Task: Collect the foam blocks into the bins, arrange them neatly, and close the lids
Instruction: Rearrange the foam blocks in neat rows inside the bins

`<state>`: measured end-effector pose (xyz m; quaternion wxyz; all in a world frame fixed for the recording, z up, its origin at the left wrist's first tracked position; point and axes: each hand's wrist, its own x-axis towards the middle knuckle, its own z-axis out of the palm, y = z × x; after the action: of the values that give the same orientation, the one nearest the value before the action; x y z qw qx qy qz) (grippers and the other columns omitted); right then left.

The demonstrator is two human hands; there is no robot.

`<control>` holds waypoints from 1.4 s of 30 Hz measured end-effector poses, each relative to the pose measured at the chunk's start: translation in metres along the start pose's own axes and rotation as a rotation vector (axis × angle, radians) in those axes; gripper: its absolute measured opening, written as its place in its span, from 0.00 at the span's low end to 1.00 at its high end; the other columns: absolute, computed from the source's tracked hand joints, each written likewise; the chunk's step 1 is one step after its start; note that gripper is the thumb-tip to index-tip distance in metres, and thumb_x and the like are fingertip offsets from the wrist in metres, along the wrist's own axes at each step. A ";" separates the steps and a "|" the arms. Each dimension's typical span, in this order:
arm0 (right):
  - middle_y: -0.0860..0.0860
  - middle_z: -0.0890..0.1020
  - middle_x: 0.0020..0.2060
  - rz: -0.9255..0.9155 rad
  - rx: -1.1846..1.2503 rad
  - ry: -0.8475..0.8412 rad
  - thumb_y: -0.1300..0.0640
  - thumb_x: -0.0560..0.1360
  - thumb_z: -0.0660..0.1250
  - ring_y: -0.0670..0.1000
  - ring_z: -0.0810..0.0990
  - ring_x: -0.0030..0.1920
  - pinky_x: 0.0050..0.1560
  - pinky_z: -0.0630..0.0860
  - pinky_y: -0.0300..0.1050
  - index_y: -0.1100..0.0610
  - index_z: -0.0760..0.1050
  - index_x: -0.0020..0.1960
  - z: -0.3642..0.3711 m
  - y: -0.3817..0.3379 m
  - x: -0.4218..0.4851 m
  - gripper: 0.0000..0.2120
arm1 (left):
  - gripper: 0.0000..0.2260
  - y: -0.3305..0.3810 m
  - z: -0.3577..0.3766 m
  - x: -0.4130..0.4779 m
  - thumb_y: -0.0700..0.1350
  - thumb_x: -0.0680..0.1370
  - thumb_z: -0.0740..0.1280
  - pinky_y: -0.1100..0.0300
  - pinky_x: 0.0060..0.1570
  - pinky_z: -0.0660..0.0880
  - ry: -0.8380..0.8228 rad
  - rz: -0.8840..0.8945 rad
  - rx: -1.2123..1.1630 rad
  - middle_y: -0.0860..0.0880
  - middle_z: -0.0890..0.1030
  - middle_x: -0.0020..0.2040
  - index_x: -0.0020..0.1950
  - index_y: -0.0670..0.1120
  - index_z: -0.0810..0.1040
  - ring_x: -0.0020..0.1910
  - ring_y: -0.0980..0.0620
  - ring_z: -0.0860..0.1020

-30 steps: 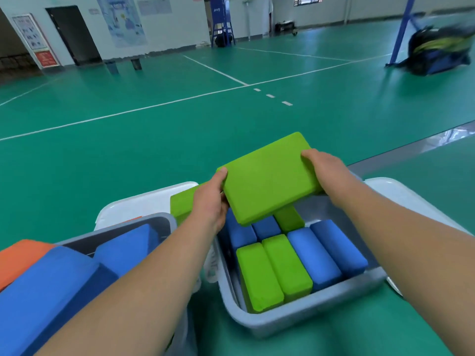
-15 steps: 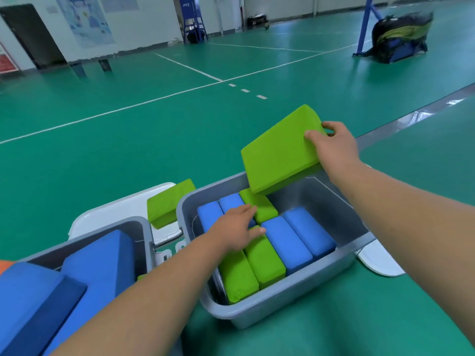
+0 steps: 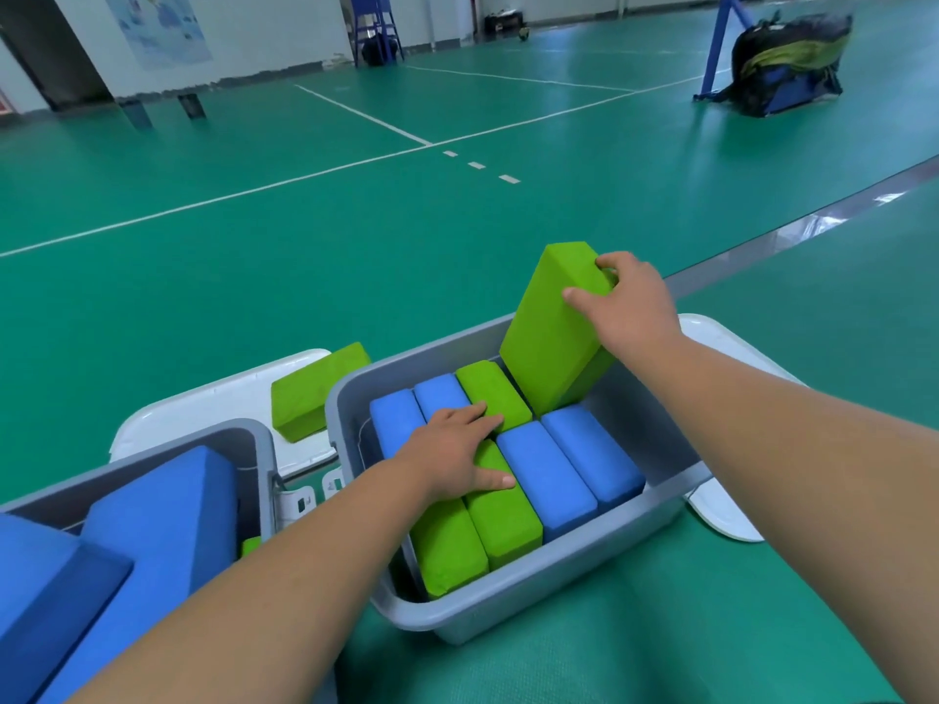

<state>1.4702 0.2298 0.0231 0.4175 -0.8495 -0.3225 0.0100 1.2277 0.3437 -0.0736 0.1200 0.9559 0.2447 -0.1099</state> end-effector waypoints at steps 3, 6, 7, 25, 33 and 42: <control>0.57 0.78 0.66 -0.034 -0.071 -0.083 0.36 0.73 0.74 0.60 0.77 0.65 0.66 0.73 0.55 0.52 0.72 0.74 0.008 -0.004 -0.001 0.36 | 0.44 -0.002 -0.001 -0.001 0.74 0.74 0.66 0.42 0.77 0.59 0.005 0.003 0.004 0.57 0.50 0.85 0.85 0.61 0.53 0.83 0.46 0.52; 0.59 0.77 0.68 -0.061 -0.151 -0.150 0.37 0.74 0.74 0.62 0.76 0.67 0.66 0.73 0.55 0.54 0.70 0.77 0.016 -0.009 -0.002 0.37 | 0.44 -0.005 0.000 0.000 0.74 0.74 0.65 0.41 0.77 0.59 0.004 0.009 0.001 0.57 0.50 0.85 0.85 0.61 0.53 0.83 0.46 0.52; 0.60 0.77 0.69 -0.064 -0.179 -0.173 0.38 0.75 0.73 0.62 0.76 0.67 0.66 0.73 0.55 0.54 0.70 0.77 0.017 -0.011 -0.003 0.37 | 0.44 -0.006 0.000 0.000 0.74 0.74 0.65 0.40 0.78 0.59 0.004 0.011 -0.002 0.57 0.50 0.85 0.85 0.61 0.53 0.83 0.46 0.52; 0.49 0.38 0.84 -0.034 -0.437 -0.714 0.45 0.84 0.53 0.59 0.50 0.83 0.78 0.56 0.57 0.51 0.38 0.85 0.056 0.006 -0.012 0.36 | 0.42 -0.021 -0.005 -0.009 0.69 0.77 0.69 0.45 0.80 0.55 -0.040 0.065 -0.079 0.58 0.50 0.85 0.85 0.61 0.53 0.83 0.49 0.51; 0.54 0.39 0.84 -0.039 -0.682 -0.873 0.59 0.83 0.53 0.60 0.53 0.83 0.77 0.61 0.54 0.53 0.38 0.85 0.081 0.016 -0.017 0.36 | 0.41 -0.031 -0.006 -0.003 0.66 0.76 0.71 0.49 0.80 0.53 -0.046 0.090 -0.108 0.58 0.51 0.85 0.84 0.60 0.56 0.83 0.49 0.52; 0.60 0.61 0.81 -0.045 -0.847 -0.813 0.58 0.85 0.54 0.60 0.65 0.78 0.73 0.66 0.51 0.61 0.53 0.84 0.098 0.001 -0.016 0.29 | 0.41 -0.043 0.002 0.003 0.71 0.74 0.70 0.43 0.79 0.57 0.002 0.121 -0.088 0.61 0.54 0.84 0.83 0.64 0.57 0.82 0.48 0.55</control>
<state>1.4299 0.2894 -0.0450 -0.1153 -0.8631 -0.4507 0.1965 1.2091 0.3810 -0.0835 0.1680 0.9628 0.1914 -0.0907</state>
